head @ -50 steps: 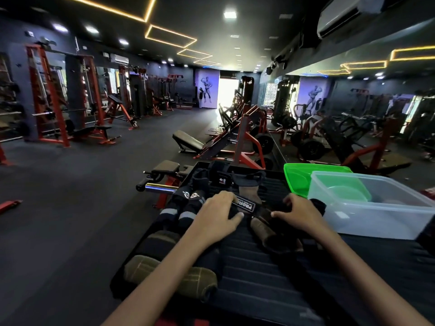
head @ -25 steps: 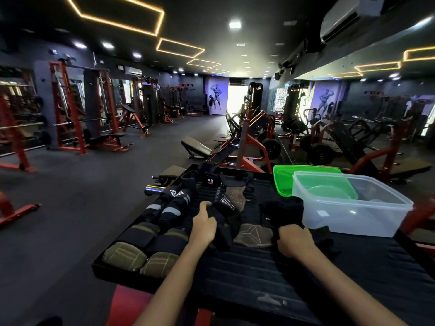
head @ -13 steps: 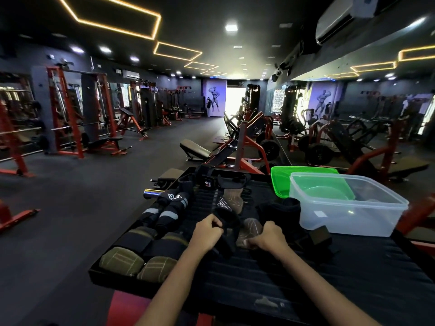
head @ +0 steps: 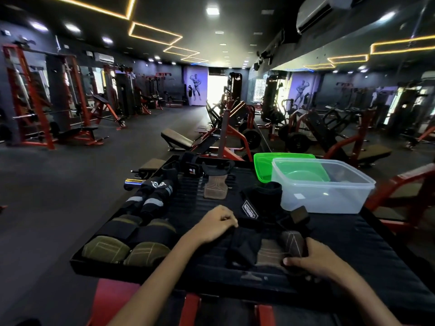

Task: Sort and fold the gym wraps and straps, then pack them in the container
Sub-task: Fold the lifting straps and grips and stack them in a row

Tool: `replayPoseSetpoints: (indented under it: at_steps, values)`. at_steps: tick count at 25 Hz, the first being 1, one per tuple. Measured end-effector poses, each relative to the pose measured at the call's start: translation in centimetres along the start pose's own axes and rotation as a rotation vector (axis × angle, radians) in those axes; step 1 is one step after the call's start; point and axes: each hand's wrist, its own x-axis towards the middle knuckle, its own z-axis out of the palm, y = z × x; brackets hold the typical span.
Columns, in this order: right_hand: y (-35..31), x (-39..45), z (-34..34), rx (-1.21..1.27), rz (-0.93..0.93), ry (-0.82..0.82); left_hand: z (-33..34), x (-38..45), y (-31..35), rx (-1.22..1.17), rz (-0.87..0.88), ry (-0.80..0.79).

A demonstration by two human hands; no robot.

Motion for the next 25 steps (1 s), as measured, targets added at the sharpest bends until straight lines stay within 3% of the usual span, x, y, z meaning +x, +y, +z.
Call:
replayPoseSetpoints:
  at_steps: [2,5,8,10,14,16,18,21,22,25]
  values:
    - [1.0,0.4,-0.3,-0.123,-0.016,0.22,1.5,-0.8,1.5,0.064,0.07,0.111]
    - [0.8,0.3,-0.6,0.087,-0.013,0.293,4.0,-1.9,3.6,0.308,0.042,-0.037]
    - [1.6,0.6,0.8,0.322,-0.009,0.31,4.3,-2.2,3.6,-0.161,0.028,-0.103]
    - [2.3,0.9,1.3,0.397,-0.03,0.344,3.3,-1.9,2.9,-0.424,-0.054,0.054]
    - [2.5,1.5,1.5,0.496,-0.047,0.392,1.6,-1.2,2.2,-0.65,-0.298,0.352]
    - [2.5,1.3,1.3,0.605,-0.041,0.44,1.1,-0.4,2.5,-0.786,-0.278,0.473]
    - [2.2,0.4,0.8,0.721,-0.074,0.326,0.3,0.8,3.1,-0.965,-0.181,0.602]
    - [1.5,-1.3,0.4,0.506,-0.105,-0.025,-0.4,2.3,2.7,-1.243,-0.004,0.582]
    - [1.2,-1.4,0.2,0.341,-0.093,-0.007,-0.3,2.0,2.7,-1.2,-0.015,0.545]
    - [-0.9,0.6,-1.4,-0.114,-0.136,0.412,0.4,1.6,1.1,-1.045,-0.006,0.46]
